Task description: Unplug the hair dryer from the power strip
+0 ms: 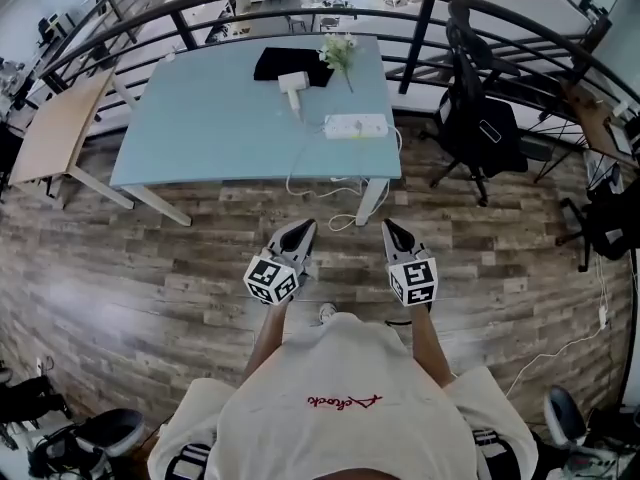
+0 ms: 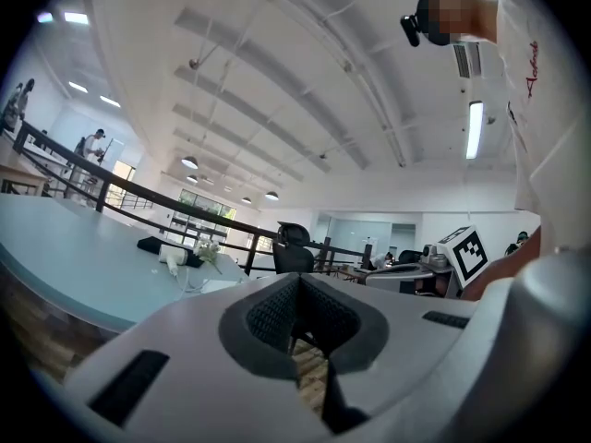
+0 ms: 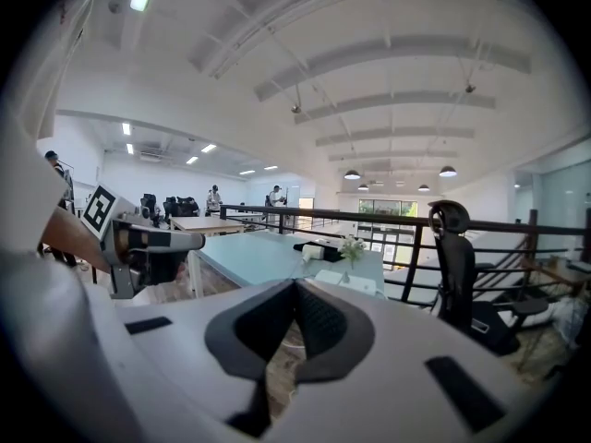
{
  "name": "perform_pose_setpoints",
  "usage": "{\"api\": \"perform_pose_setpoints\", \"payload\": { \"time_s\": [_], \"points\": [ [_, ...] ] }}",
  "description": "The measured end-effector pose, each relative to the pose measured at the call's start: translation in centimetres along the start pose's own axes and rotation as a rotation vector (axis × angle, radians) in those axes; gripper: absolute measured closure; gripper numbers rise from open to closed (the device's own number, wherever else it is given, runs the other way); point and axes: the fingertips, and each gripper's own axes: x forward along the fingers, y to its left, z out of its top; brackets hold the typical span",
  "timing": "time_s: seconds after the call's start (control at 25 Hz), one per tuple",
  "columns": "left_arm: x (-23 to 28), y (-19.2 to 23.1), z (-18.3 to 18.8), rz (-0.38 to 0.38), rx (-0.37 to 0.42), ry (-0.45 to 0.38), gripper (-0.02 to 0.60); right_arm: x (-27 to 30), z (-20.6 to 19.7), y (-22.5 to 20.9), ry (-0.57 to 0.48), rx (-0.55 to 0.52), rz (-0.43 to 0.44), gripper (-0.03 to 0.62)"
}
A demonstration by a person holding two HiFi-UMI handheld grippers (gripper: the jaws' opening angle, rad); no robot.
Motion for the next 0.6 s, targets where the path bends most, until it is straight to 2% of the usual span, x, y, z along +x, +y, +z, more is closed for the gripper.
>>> {"api": "perform_pose_setpoints", "payload": {
  "time_s": [0.32,0.6],
  "points": [
    [1.1,0.9,-0.6,-0.053,-0.014,0.011,0.572,0.8,-0.8,0.1,0.025,0.008,-0.041,0.577],
    [1.2,1.5,-1.2,-0.054,-0.025,0.023,0.572,1.4,-1.0,0.0,0.03,0.01,-0.043,0.577]
  ]
}}
